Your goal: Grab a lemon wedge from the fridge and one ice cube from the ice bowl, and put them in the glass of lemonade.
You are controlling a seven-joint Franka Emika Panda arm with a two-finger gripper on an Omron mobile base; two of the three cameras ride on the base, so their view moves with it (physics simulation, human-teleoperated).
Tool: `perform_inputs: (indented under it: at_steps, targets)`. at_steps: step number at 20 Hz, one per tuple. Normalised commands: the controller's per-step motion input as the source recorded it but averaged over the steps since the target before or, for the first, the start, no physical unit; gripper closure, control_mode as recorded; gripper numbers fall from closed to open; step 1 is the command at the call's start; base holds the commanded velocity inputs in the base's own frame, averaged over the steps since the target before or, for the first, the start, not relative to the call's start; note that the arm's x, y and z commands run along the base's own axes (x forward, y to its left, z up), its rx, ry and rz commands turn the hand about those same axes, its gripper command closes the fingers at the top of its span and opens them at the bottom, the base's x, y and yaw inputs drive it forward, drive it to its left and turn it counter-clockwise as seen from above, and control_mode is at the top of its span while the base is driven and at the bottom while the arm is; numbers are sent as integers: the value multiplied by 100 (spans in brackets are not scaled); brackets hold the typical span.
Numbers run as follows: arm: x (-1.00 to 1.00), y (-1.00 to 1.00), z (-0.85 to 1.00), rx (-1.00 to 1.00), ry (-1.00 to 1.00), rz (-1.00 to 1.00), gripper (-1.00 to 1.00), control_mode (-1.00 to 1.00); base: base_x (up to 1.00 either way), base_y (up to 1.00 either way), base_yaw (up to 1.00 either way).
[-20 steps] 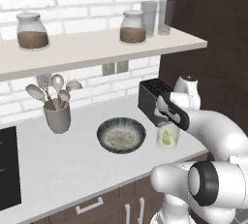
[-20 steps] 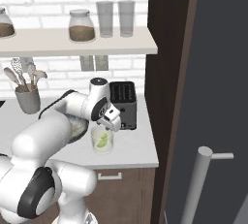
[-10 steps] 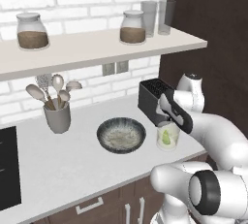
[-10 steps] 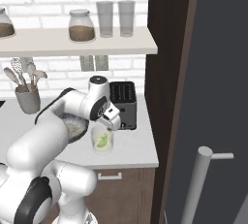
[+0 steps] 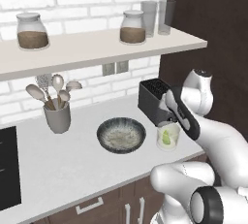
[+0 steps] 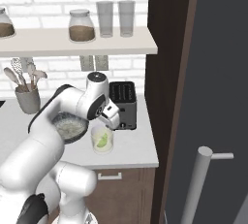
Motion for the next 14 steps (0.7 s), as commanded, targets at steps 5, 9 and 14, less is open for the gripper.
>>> perform_inputs:
  at_steps: [5,9,14]
  targets:
    - [-36,0,19,3,-9,0,-100,-100,0,0,0]
    - [-62,4,2,0,-8,0,-100,-100,0,0,0]
    - [-47,2,11,0,-1,0,-100,-100,0,0,0]
